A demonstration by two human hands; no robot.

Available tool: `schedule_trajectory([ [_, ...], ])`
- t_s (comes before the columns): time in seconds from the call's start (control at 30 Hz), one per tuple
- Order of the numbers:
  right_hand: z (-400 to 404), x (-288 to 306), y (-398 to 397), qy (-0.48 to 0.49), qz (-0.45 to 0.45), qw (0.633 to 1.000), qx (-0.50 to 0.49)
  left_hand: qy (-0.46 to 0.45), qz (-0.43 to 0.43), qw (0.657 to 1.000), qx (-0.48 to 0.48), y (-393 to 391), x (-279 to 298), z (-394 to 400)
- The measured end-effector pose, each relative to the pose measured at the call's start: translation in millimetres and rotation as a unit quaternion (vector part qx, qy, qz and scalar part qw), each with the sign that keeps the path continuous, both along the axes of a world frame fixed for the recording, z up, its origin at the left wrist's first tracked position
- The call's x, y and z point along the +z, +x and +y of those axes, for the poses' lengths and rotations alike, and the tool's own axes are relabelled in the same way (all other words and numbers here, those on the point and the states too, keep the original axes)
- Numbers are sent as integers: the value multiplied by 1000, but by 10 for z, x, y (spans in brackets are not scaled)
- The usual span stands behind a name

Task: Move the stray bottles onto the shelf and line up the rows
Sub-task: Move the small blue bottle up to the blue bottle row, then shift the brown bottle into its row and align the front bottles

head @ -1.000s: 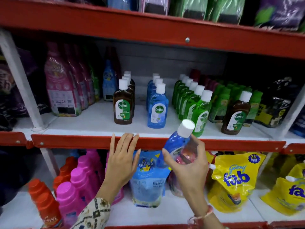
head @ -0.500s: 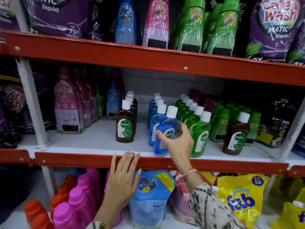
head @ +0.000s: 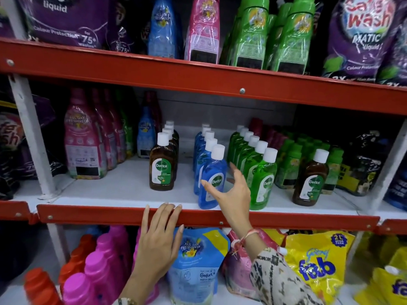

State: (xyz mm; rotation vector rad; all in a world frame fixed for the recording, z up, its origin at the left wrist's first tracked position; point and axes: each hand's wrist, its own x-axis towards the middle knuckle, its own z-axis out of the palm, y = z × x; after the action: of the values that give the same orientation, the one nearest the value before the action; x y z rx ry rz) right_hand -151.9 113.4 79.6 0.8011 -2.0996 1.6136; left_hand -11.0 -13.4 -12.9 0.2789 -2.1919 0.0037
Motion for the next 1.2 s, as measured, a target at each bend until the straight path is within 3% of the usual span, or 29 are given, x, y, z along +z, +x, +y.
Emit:
schedule_trajectory([
  [0.17,399,-48,22,-61,59,996,-35,10,-4,1000,11,28,25,19],
  [0.33,989,-97,-330,-122,92,975,-160,16,2,1000,23,21,57,67],
  [0.6,1515,-80,-1239,20,-37,956,-290,19,-23,999,32,24,84,81],
  [0.77,1574,-31,-1520,42,-69,956,-283,18,-23,999,34,11,77,77],
  [0.9,1591,-51,-1501,6,-50,957,-285,12,-27,999,41,4,79,88],
  [1.2,1299,111,-497,-71,8,979,-188,-10,-50,998,37,103,104,-12],
])
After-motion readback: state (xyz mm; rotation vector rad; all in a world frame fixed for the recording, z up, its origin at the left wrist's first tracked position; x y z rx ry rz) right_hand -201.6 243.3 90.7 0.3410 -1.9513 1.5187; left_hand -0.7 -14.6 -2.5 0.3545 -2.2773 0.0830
